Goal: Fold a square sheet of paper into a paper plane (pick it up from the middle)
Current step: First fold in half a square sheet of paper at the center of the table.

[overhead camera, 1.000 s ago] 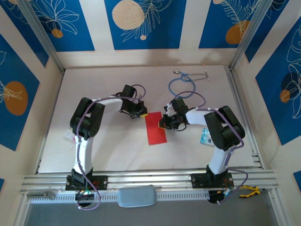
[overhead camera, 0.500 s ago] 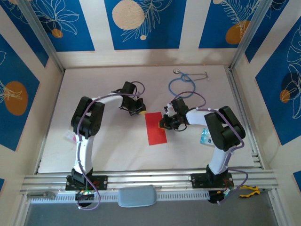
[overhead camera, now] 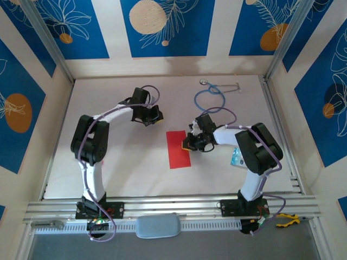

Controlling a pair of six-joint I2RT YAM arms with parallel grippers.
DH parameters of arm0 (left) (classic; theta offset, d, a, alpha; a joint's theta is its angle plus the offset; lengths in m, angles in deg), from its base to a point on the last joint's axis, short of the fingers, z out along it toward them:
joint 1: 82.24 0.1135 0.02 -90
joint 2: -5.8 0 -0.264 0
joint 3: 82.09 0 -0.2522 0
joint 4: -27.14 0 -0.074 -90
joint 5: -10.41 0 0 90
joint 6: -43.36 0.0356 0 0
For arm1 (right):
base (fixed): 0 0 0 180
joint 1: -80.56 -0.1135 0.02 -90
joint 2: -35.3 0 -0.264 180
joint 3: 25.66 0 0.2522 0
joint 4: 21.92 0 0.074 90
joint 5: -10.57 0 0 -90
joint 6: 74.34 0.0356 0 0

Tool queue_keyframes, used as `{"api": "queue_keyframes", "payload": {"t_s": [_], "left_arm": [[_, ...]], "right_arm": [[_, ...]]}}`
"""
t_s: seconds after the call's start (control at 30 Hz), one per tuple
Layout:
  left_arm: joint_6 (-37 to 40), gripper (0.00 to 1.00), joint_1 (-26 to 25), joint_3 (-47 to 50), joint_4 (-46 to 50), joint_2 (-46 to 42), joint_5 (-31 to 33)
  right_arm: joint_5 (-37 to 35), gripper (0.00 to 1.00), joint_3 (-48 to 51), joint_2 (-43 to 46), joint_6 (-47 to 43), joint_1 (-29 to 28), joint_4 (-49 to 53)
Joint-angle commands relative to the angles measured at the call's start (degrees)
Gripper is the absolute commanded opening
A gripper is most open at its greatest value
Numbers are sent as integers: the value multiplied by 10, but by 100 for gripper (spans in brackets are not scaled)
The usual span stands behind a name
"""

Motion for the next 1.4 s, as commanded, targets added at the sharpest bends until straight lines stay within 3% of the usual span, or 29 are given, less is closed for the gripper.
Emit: {"api": "queue_keyframes", "payload": {"t_s": [0.0,0.17,0.33,0.5,0.87,1.37], "left_arm": [[11,8,-15,48,-22,-52,-35],[10,9,-43,99,-40,-81,-50],[1,9,-74,130,-60,-82,-48],[-16,9,-81,144,-91,-64,-41],[-7,8,-72,111,-70,-17,-2],[6,8,-62,114,-80,26,7]], "right_arm": [[-1,0,17,22,67,-21,11],[-19,9,28,103,70,-21,-9],[-75,20,66,200,69,1,32],[-23,31,126,244,84,34,16],[1,33,172,256,130,17,-22],[-44,33,173,252,162,-25,11]]}}
